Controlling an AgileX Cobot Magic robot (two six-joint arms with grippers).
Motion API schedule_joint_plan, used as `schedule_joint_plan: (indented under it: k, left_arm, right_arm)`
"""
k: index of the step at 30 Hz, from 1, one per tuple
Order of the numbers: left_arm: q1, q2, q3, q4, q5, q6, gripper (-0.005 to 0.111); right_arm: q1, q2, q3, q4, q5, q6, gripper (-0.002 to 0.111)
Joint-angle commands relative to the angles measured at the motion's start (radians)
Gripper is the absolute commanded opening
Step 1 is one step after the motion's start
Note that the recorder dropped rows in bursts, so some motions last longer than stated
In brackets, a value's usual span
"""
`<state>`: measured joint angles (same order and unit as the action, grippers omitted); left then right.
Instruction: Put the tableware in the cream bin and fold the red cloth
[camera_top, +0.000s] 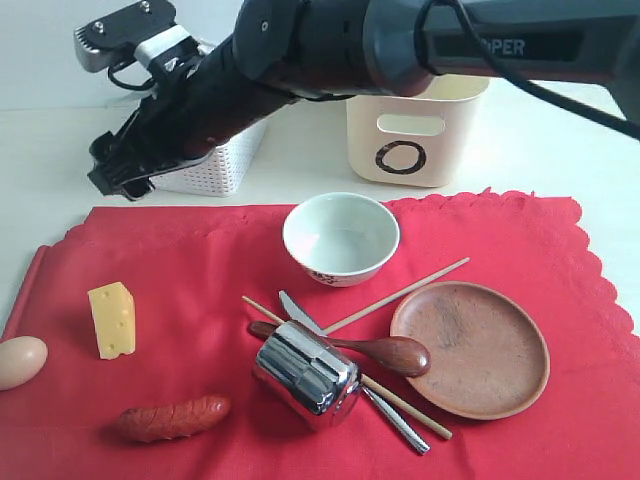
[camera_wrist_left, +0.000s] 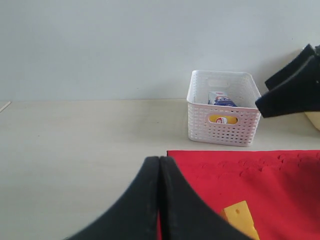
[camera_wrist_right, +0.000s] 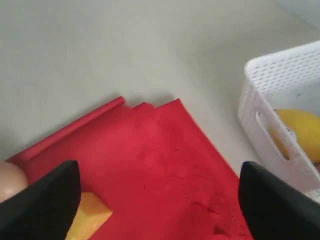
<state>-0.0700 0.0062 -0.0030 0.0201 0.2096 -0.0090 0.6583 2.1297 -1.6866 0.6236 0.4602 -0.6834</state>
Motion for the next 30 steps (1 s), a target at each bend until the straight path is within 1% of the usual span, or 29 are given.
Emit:
schedule_joint_plan:
  k: [1, 14, 23, 30]
  left_arm:
    - [0.001, -0.006, 0.003, 0.001, -0.002, 0.003, 0.000]
    - [0.001, -0.006, 0.003, 0.001, -0.002, 0.003, 0.000]
    - [0.001, -0.006, 0.003, 0.001, -0.002, 0.003, 0.000]
    - [0.001, -0.006, 0.003, 0.001, -0.002, 0.003, 0.000]
  right_arm:
    - [0.038, 0.014, -0.005, -0.012, 0.054, -0.034, 0.081]
    - [0.092, 0.115, -0.005, 0.058, 0.076, -0.030, 0.081]
    - [0.135, 0.161, -0.005, 0.056, 0.068, -0.030, 0.081]
    - [0.144, 0.190, -0.005, 0.053, 0.027, -0.031, 0.081]
